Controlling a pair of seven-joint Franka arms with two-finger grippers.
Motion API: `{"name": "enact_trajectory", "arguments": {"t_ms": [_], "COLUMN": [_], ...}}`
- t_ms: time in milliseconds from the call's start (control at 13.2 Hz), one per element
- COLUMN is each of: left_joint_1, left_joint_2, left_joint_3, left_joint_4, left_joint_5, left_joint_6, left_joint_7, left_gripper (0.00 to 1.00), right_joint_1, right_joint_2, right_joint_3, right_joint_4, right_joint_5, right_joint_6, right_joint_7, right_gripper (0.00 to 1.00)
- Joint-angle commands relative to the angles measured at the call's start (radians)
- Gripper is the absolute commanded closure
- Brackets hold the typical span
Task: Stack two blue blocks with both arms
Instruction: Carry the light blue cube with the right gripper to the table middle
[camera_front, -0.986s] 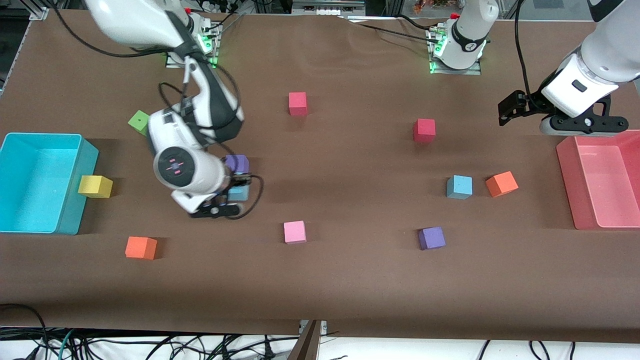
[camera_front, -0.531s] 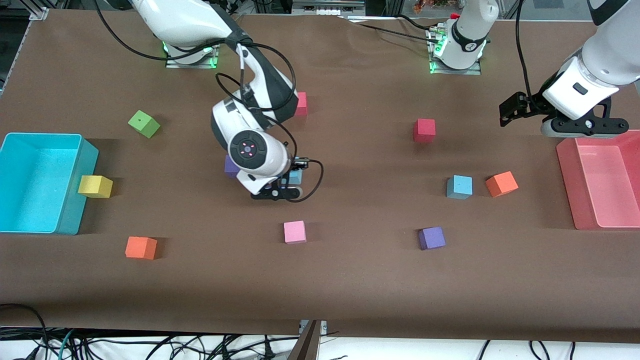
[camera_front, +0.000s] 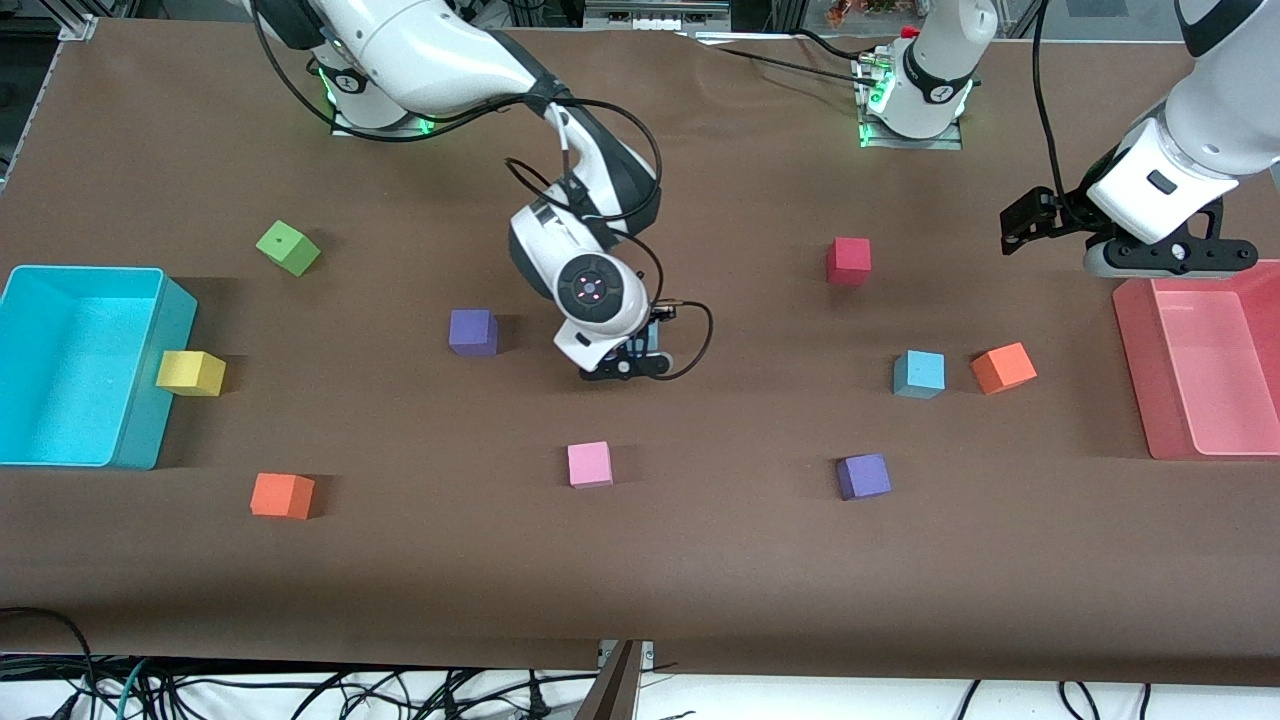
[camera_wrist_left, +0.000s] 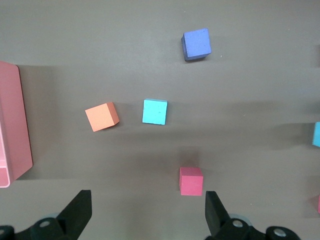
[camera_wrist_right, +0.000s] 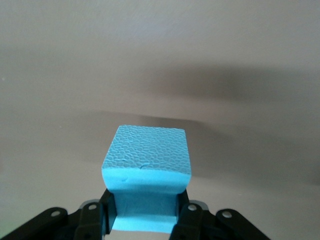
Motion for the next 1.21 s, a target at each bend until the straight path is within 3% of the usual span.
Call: {"name": "enact_trajectory", "arguments": {"t_ms": [0, 228, 303, 379, 455, 1138], "left_joint_1": [-0.001, -0.001, -0.001, -0.001, -0.001, -0.001], "left_joint_2": [-0.009, -0.011, -0.011, -0.011, -0.011, -0.012], "left_joint_3": [0.003, 0.005, 0.005, 0.005, 0.005, 0.003], "left_joint_4": [-0.011, -0.010, -0.008, -0.008, -0.008, -0.013], "left_joint_5": [0.026, 0.026, 0.026, 0.026, 0.026, 0.026], "left_joint_6": [0.007, 0.005, 0.005, 0.005, 0.005, 0.002], "left_joint_7": [-0.008, -0.009, -0.009, -0.009, -0.008, -0.011], "left_gripper": [0.00, 0.00, 0.00, 0.00, 0.00, 0.00], "right_joint_1": [0.016, 0.017, 0.027, 0.030, 0.040, 0.022], "right_joint_2": [0.045, 0.062, 0.068, 0.070, 0.070, 0.029], "right_joint_3": [-0.005, -0.004, -0.004, -0.004, -0.005, -0.008], "right_joint_4": [0.043, 0.043, 0.043, 0.042, 0.042, 0.042], "right_joint_5": [0.006, 0.005, 0.005, 0.003, -0.006, -0.012], "right_joint_6": [0.010, 0.036, 0.047, 0.056, 0.075, 0.072], "right_joint_7": [0.024, 0.056, 0.059, 0.061, 0.061, -0.019], "right_gripper": [1.00, 1.00, 0.79, 0.28, 0.00, 0.00]}}
